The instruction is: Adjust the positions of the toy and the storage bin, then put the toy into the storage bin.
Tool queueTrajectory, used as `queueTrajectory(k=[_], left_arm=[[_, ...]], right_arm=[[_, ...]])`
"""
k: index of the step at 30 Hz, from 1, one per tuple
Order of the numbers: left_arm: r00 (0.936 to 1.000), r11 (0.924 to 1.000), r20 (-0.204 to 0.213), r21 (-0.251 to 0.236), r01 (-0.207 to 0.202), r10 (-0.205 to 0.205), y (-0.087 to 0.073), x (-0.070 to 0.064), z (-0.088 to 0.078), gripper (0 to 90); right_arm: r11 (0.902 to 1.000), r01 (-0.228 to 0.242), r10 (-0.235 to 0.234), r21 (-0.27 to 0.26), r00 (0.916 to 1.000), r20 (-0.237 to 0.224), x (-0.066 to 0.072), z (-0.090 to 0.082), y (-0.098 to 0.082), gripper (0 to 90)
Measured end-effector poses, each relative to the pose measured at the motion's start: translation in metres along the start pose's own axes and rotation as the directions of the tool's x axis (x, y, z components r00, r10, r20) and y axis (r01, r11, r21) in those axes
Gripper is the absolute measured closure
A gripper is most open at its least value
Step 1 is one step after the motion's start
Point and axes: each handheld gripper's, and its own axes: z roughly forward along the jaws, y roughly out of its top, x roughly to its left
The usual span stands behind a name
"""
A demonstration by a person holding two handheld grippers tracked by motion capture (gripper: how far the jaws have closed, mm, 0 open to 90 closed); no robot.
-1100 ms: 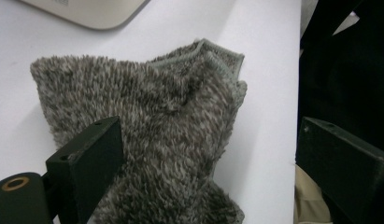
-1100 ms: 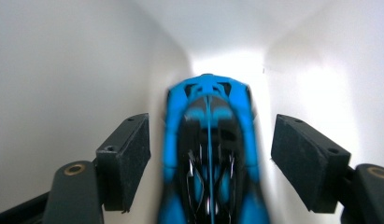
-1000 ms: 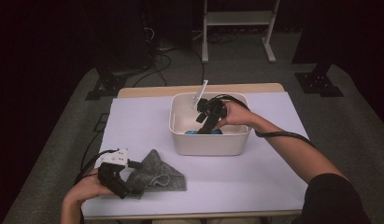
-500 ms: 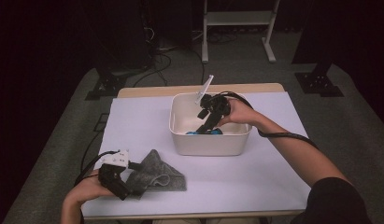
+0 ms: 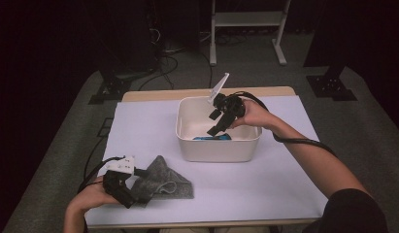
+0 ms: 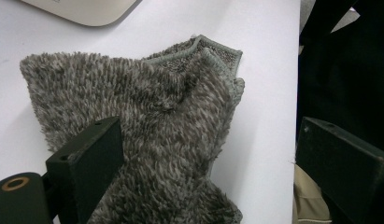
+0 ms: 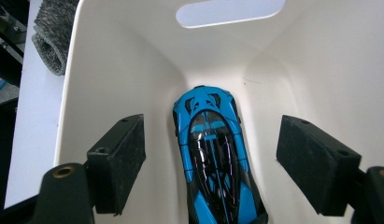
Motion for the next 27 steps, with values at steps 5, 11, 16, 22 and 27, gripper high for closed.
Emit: queueTrajectory(k=[5,11,16,22,27], left_arm=[[1.0000,1.0000,-0.002,-0.001,-0.006,0.006,0.002,0.001,0.000,6.9],[1.0000,0.9999,-0.003,0.010,-0.004,0.004,0.002,0.002,0.001,5.3],[1.0000,1.0000,-0.007,0.004,0.001,-0.001,0.001,0.003,0.000,5.3],[1.0000,0.9999,-0.005,0.012,0.008,-0.008,-0.001,0.003,0.001,5.3],[0.9999,1.0000,-0.010,-0.002,0.009,-0.009,-0.001,-0.001,-0.002,5.3]], right_arm=[[0.9995,-0.008,0.009,-0.031,0.9998,0.017,0.001,-0.015,-0.001,22.1],[0.9976,-0.027,0.028,-0.063,0.9994,0.022,0.005,-0.029,-0.004,22.1],[0.9972,-0.037,0.040,-0.065,0.9986,0.036,0.006,-0.036,-0.006,21.6],[0.9941,-0.050,0.054,-0.096,0.9977,0.041,0.009,-0.051,-0.010,21.7],[0.9931,-0.053,0.059,-0.105,0.9966,0.058,0.014,-0.062,-0.013,21.6]])
